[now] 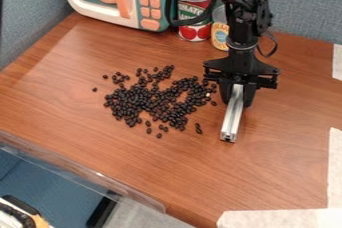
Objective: Sweep into pile
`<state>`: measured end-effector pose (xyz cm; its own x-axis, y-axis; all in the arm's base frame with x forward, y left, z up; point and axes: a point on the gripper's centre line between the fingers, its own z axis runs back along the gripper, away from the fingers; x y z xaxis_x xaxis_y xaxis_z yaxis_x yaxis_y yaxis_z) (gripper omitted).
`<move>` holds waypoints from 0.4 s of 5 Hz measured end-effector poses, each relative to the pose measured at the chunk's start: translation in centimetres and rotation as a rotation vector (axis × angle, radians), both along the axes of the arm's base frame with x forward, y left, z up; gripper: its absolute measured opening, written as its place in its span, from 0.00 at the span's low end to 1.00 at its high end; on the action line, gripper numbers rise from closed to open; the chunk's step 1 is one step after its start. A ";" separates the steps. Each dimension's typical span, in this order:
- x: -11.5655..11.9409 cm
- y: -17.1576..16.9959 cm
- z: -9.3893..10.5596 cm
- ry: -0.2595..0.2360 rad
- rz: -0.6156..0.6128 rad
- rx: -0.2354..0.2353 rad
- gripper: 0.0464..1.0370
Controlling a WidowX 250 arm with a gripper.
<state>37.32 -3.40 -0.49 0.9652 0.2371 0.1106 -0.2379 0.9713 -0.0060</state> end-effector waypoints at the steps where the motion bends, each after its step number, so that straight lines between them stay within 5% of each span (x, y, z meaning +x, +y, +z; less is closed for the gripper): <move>1: -0.2 1.9 0.0 -0.016 0.049 0.008 0.33; 2: -0.8 4.6 0.0 -0.018 0.114 0.014 0.33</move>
<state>36.55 1.23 -0.54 0.9300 0.3432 0.1316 -0.3465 0.9381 0.0021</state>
